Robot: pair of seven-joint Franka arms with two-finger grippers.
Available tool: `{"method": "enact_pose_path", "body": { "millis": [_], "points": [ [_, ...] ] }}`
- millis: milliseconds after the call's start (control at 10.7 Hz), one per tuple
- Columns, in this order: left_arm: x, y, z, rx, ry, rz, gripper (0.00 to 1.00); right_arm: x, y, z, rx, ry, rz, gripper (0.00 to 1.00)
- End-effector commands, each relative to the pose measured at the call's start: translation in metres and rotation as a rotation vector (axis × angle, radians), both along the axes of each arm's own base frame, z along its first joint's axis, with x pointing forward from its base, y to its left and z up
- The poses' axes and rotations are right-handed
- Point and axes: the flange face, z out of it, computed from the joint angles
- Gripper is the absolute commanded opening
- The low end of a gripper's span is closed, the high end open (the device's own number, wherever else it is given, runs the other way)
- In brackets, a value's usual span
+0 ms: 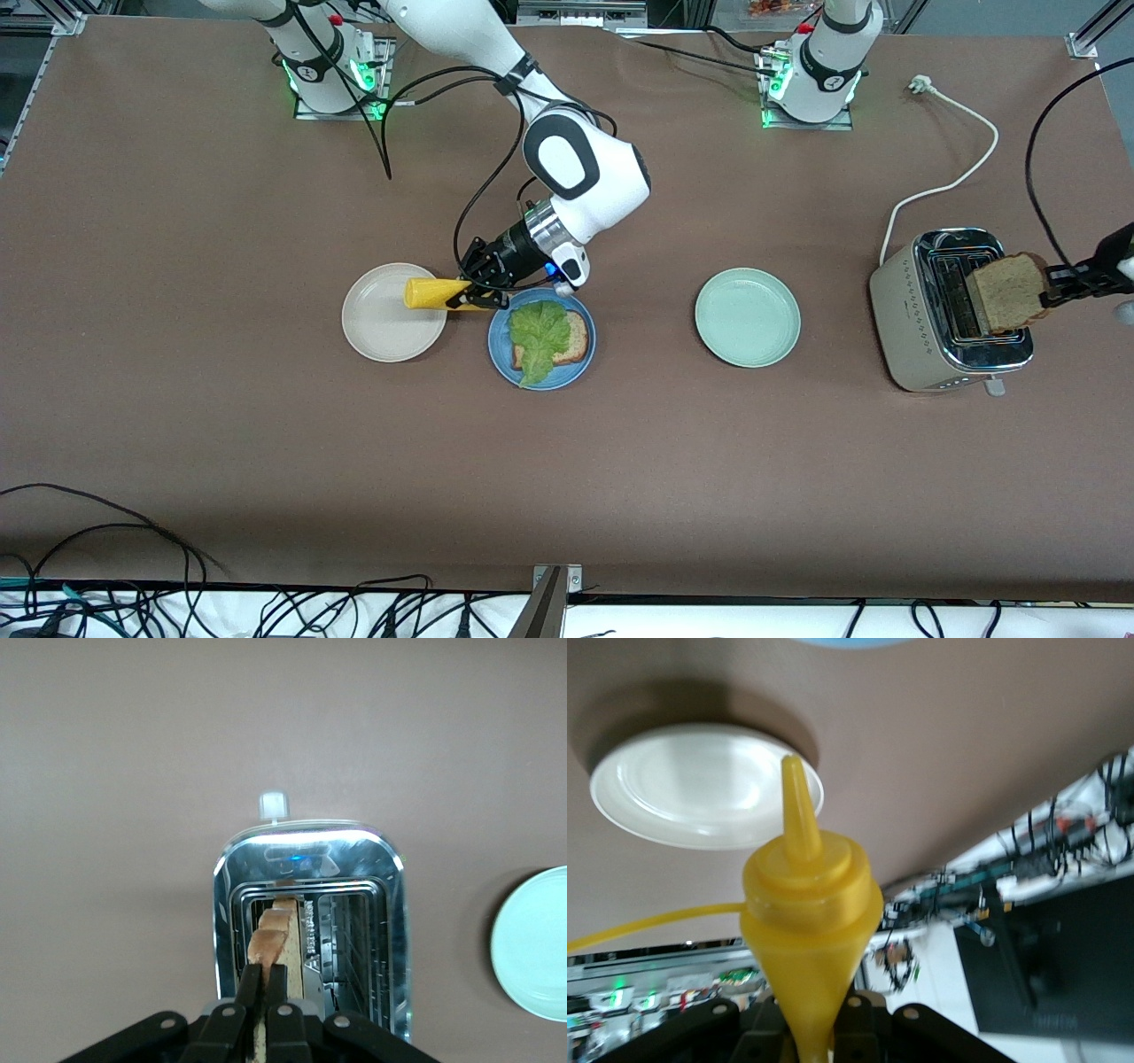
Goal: Make sandwich in blue plate with both arms
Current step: 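Tilt the mustard over the sandwich while the left gripper lifts the bread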
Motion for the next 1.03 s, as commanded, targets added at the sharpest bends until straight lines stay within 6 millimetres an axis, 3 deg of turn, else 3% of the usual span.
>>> {"method": "enact_pose_path", "body": {
  "millis": [0,187,375,656,937],
  "points": [
    [0.009,-0.016,0.07,-0.028,0.006,-0.045,0.0,0.0,0.008,0.011,-0.034,-0.134,-0.058,0.12],
    [-0.002,-0.024,0.11,-0.039,0.02,-0.063,0.0,0.001,0.008,0.01,-0.033,-0.136,-0.059,0.12],
    [-0.013,-0.051,0.138,-0.044,0.0,-0.105,0.0,0.0,0.008,0.009,-0.037,-0.137,-0.059,0.12],
    [-0.013,-0.069,0.155,-0.045,0.0,-0.136,0.0,0.003,0.004,0.011,-0.04,-0.143,-0.075,0.12],
    [-0.015,-0.082,0.16,-0.051,0.019,-0.133,0.0,0.03,-0.04,0.015,0.027,-0.095,-0.256,0.12]
  ]
}}
